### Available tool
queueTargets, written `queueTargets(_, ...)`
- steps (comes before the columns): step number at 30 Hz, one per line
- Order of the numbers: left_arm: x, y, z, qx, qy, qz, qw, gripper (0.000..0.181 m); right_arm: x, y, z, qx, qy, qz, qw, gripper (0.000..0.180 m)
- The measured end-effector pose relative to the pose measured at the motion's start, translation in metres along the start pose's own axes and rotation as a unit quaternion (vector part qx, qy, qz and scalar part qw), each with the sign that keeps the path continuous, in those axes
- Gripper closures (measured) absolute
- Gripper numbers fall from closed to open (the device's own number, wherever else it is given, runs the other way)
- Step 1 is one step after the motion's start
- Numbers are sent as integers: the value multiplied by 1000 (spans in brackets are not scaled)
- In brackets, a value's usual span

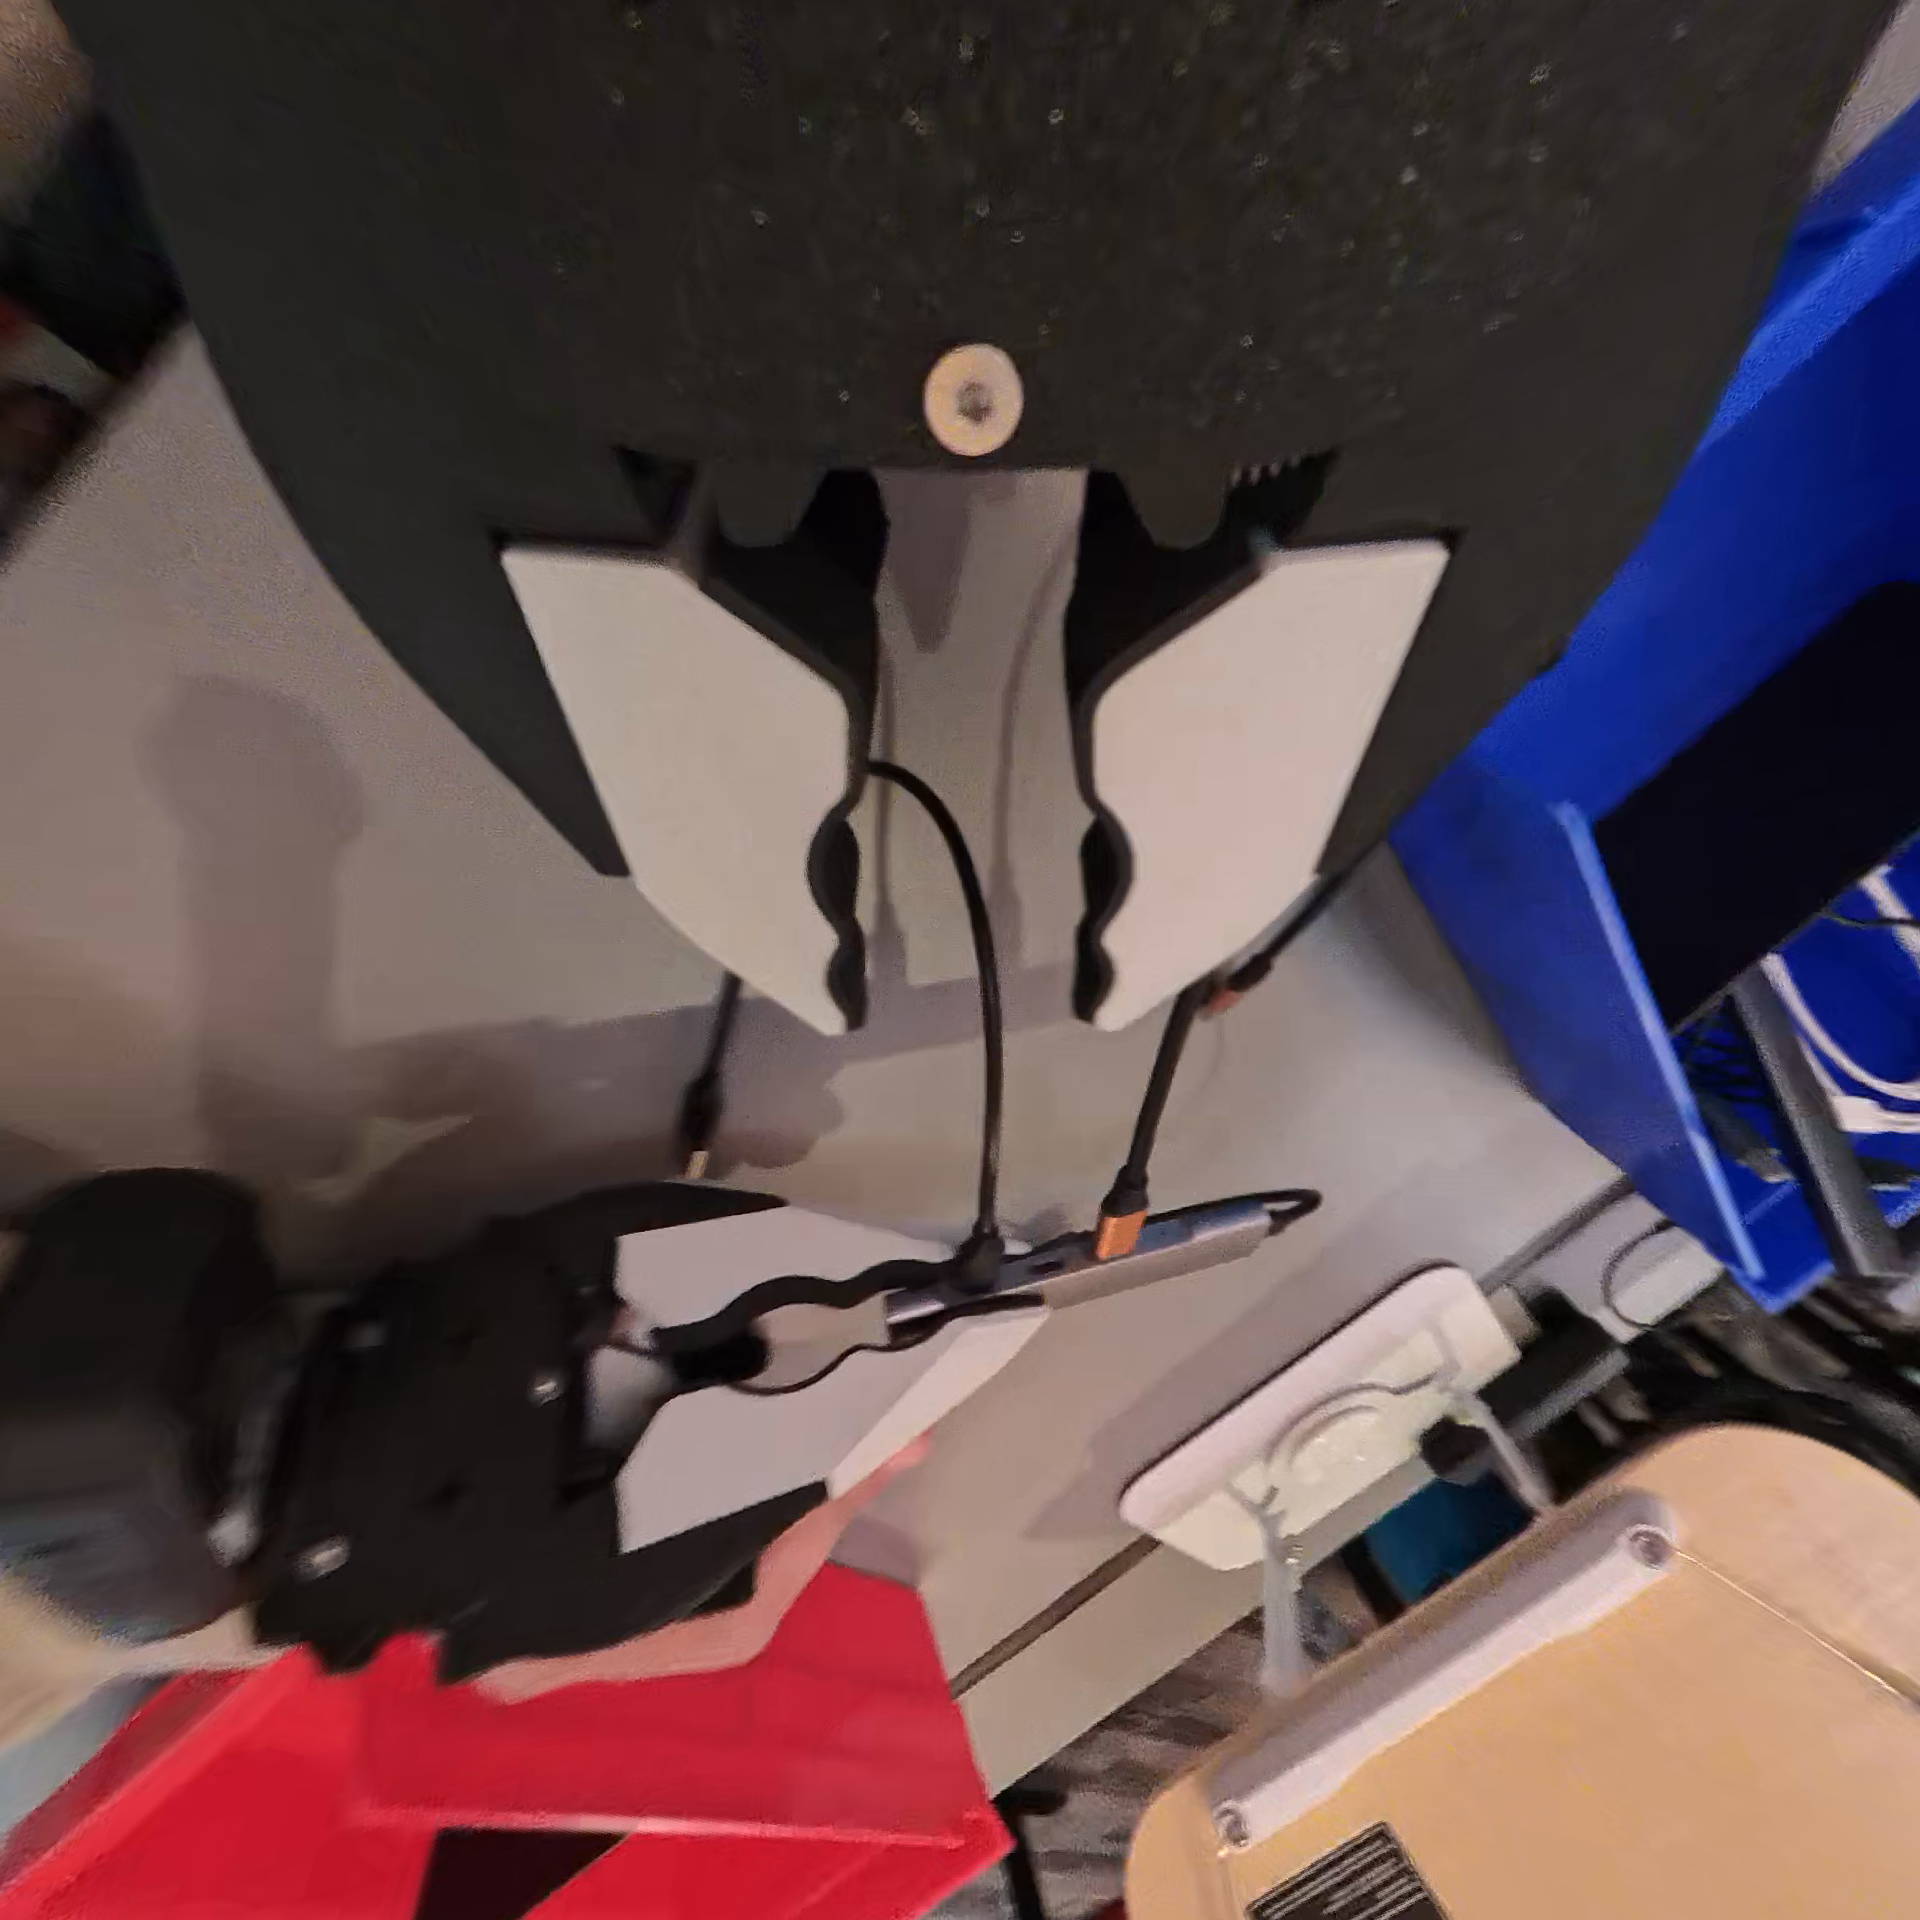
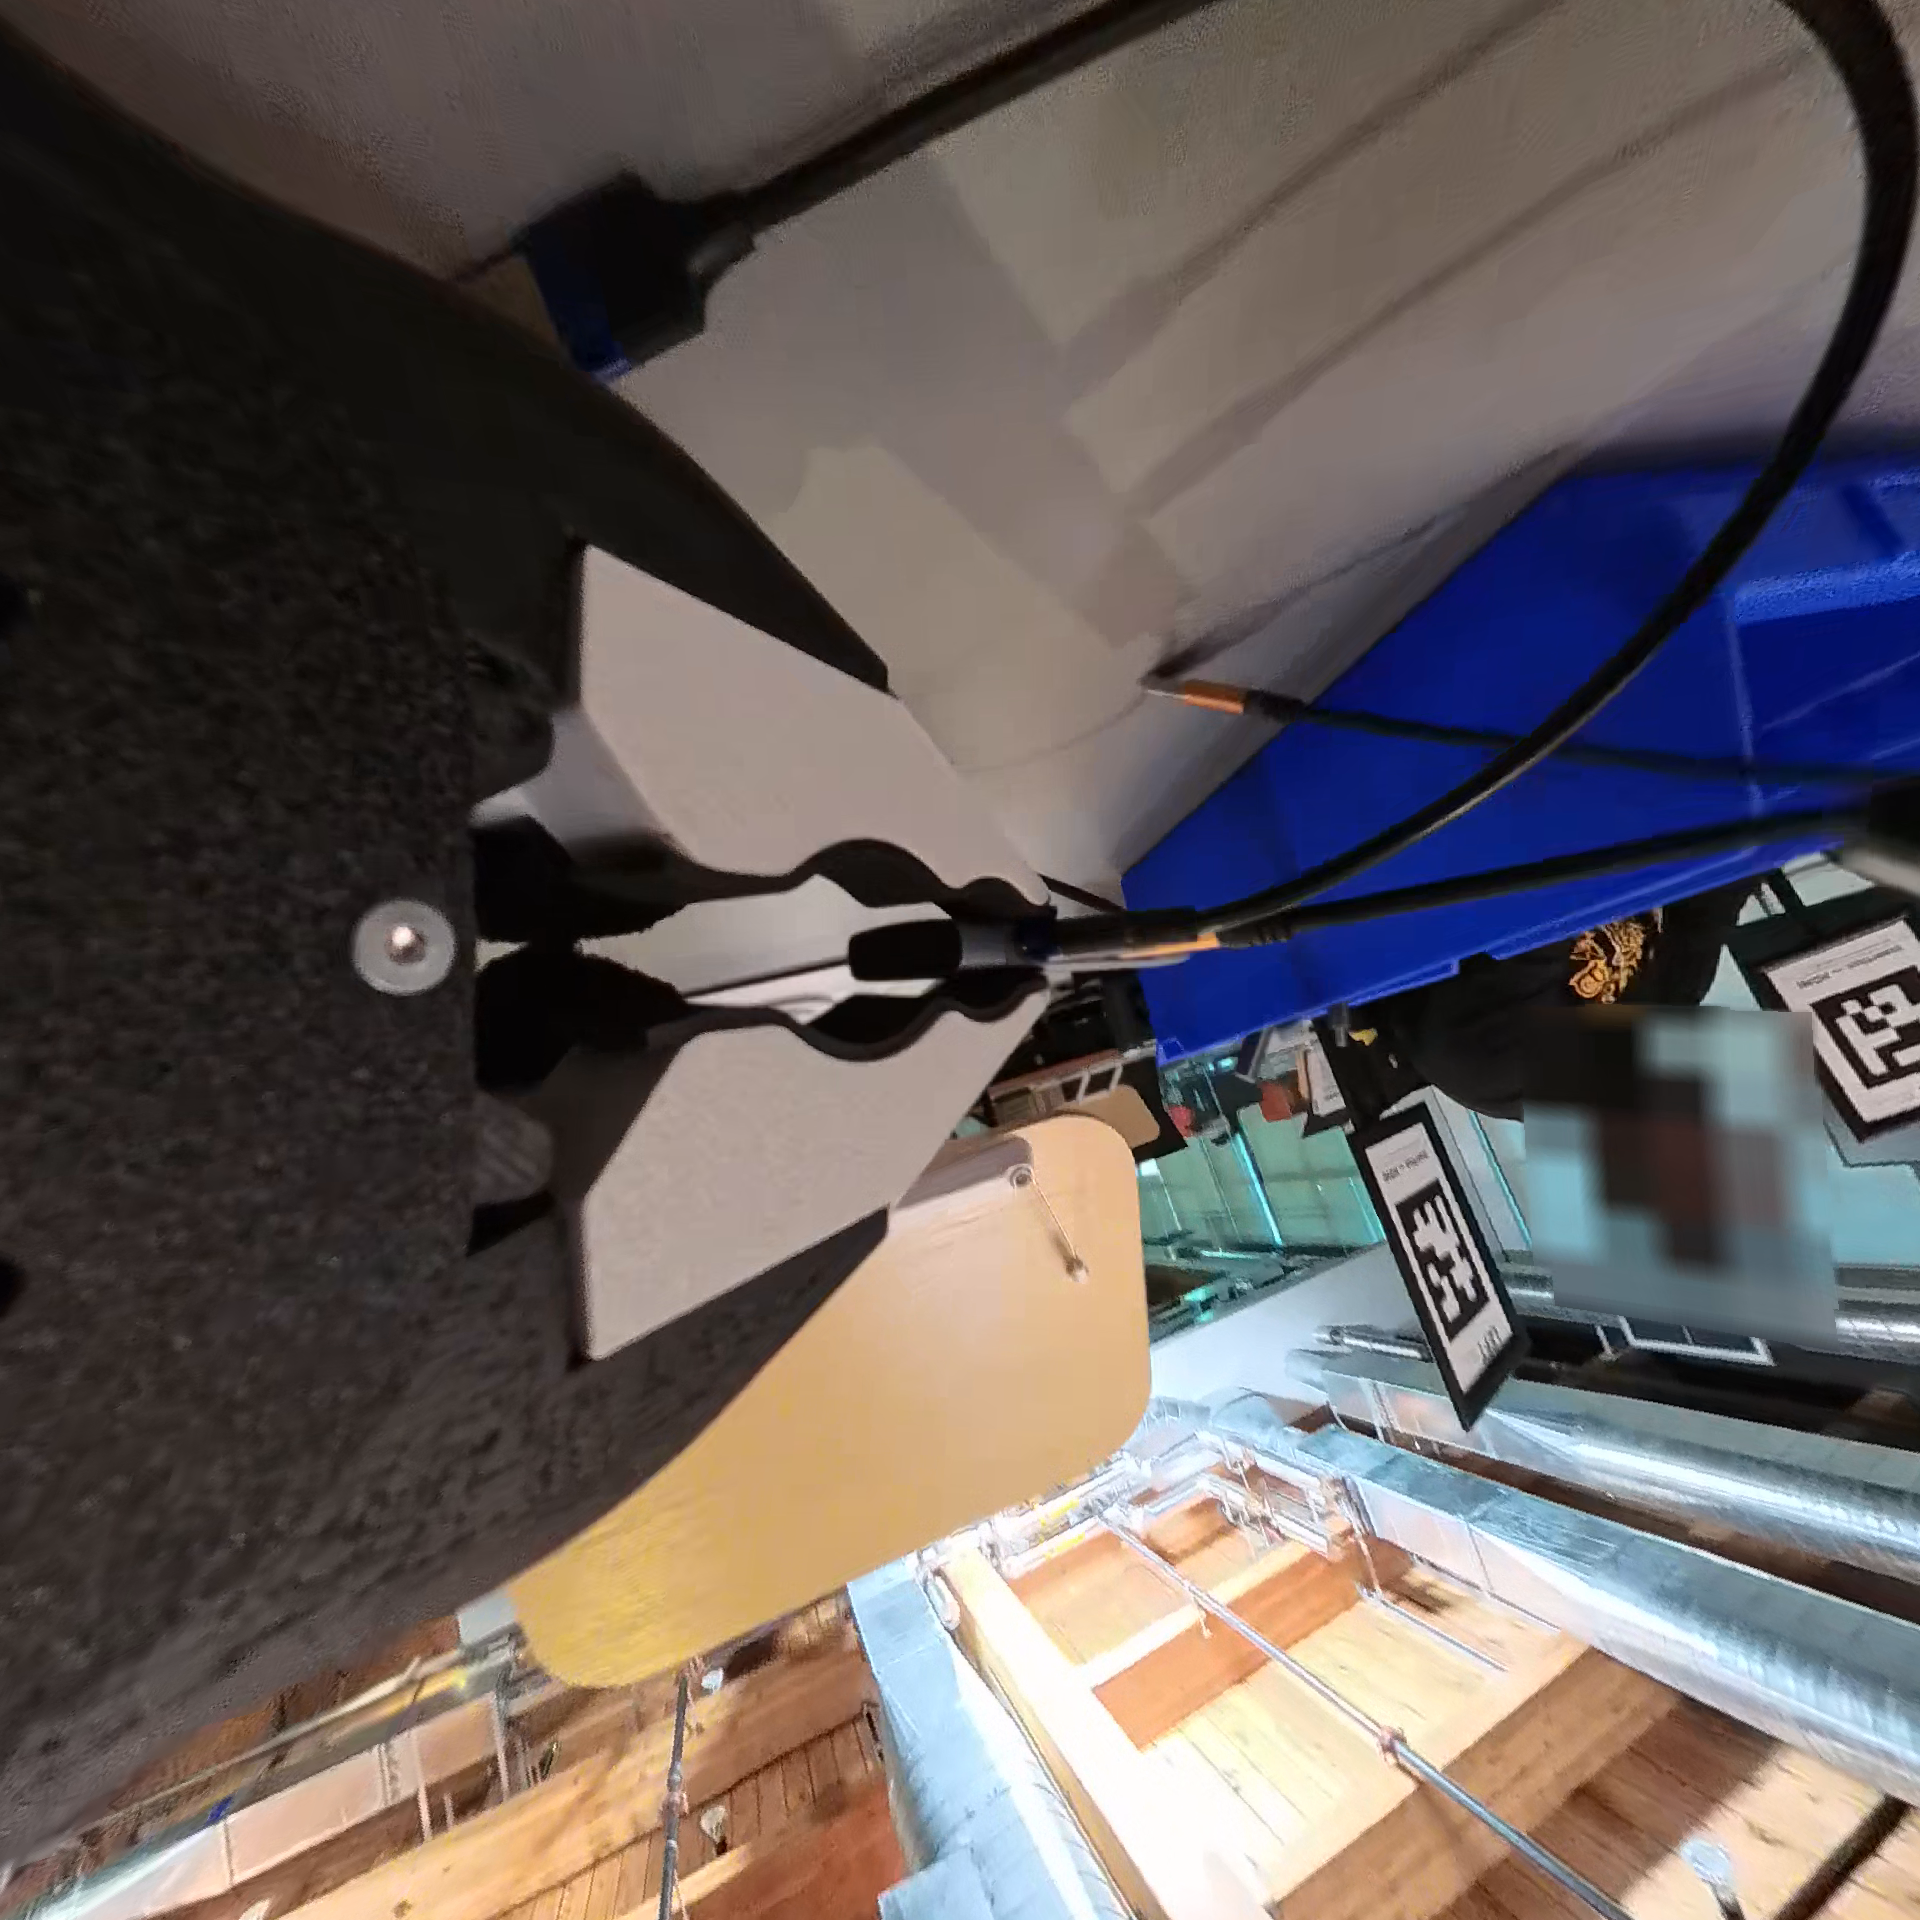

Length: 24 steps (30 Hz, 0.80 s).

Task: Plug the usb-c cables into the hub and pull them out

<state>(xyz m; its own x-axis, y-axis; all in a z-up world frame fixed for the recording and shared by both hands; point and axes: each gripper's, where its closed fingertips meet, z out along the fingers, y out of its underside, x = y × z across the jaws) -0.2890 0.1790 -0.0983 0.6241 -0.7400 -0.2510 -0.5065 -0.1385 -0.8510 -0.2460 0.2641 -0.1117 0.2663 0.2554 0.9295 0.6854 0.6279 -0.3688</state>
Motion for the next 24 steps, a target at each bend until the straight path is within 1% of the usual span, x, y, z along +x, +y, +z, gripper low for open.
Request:
queueTargets(2,-1,2,19,-9,-19,10,1000,125,5,0,-2,2,12,11,1000,171)
queueTargets(5,3,-1,40,-6,-29,-26,999,123,3,-2,-2,6,8,30,999,171)
queueTargets(7,0,-5,47,8,-41,-49,998,128,-1,-4,-2,11,4,16,1000,171)
queueTargets(8,-2,-6,50,15,-48,-58,997,135,-2,-6,-3,13,3,11,1000,171)
queueTargets(10,0,-8,53,23,-43,-69,996,157,-4,-9,-3,17,1,11,1000,171)
queueTargets(12,1,-7,56,23,-41,-71,996,159,-6,-11,-3,20,-2,15,1000,171)
queueTargets(15,-4,-8,57,44,-69,-62,995,161,-9,-13,-3,23,-7,10,1000,171)
queueTargets(18,-3,-11,57,62,-68,-71,993,171,-10,-15,-2,25,-7,4,1000,171)
queueTargets(24,0,-11,58,70,-65,-70,993,173,-10,-14,-2,23,-5,-1,1000,171)
